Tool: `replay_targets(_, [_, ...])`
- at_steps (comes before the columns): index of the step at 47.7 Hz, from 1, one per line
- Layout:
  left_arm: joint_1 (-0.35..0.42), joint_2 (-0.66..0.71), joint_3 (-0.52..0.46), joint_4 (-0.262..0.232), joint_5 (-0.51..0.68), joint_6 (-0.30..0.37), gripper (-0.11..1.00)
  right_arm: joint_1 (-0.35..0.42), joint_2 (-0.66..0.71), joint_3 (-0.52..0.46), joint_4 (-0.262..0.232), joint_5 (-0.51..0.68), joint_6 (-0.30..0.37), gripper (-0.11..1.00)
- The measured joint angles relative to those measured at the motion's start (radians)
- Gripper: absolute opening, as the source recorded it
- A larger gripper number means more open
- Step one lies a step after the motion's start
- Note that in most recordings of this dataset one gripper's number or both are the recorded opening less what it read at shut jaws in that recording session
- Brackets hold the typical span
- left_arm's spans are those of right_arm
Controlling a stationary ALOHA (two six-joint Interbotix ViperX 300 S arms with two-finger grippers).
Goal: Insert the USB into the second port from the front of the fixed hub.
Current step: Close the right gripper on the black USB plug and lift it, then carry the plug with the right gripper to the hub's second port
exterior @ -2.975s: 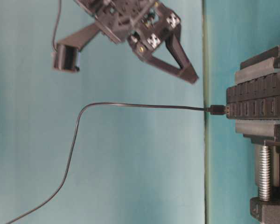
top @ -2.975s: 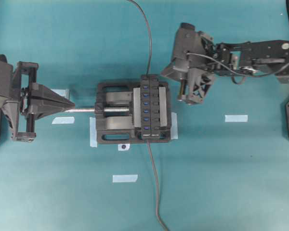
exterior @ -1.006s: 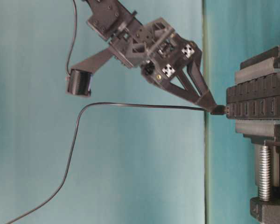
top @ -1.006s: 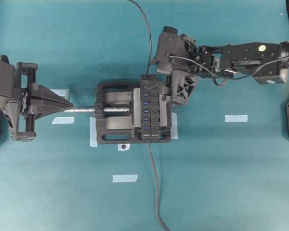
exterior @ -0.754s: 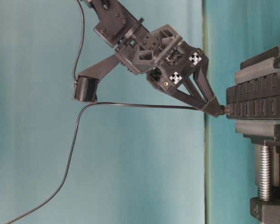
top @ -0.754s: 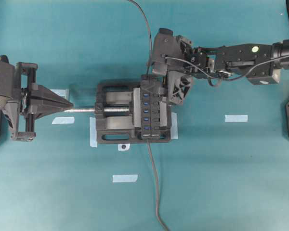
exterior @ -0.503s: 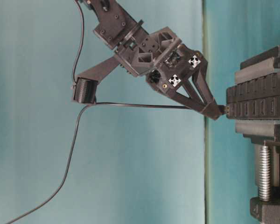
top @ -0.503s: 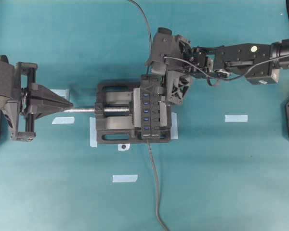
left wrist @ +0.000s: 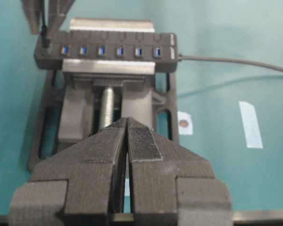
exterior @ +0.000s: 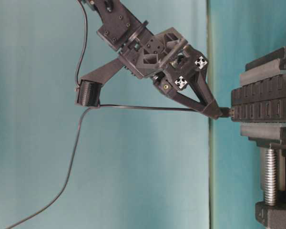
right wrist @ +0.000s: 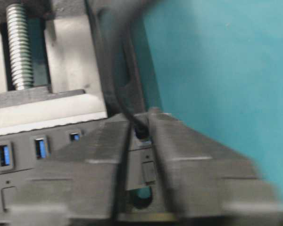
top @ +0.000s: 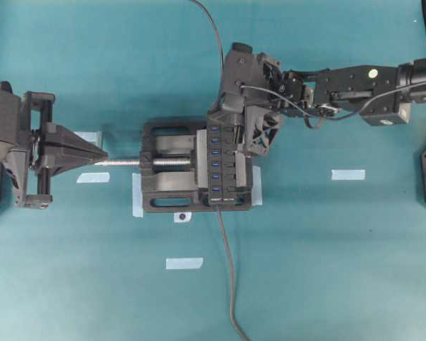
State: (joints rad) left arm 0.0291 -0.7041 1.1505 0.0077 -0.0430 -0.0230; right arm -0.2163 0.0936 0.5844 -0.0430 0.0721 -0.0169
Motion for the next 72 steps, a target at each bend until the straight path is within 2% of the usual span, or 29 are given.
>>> replay_targets(8, [0.000, 0.000, 0.000, 0.000, 0.000, 0.000, 0.00, 0.002, 0.000, 0.000, 0.000, 0.009, 0.000, 0.06])
replay_targets(44, [0.000, -0.012, 0.003, 0.000, 0.000, 0.000, 0.00, 0.005, -0.012, -0.005, 0.000, 0.017, 0.000, 0.06])
replay_targets(64, [0.000, -0.017, 0.005, 0.000, 0.000, 0.000, 0.00, 0.018, -0.086, -0.052, 0.000, 0.150, 0.000, 0.05])
replay_targets(72, [-0.002, -0.017, 0.005, 0.000, 0.000, 0.000, 0.00, 0.032, -0.101, -0.052, 0.002, 0.164, 0.002, 0.05])
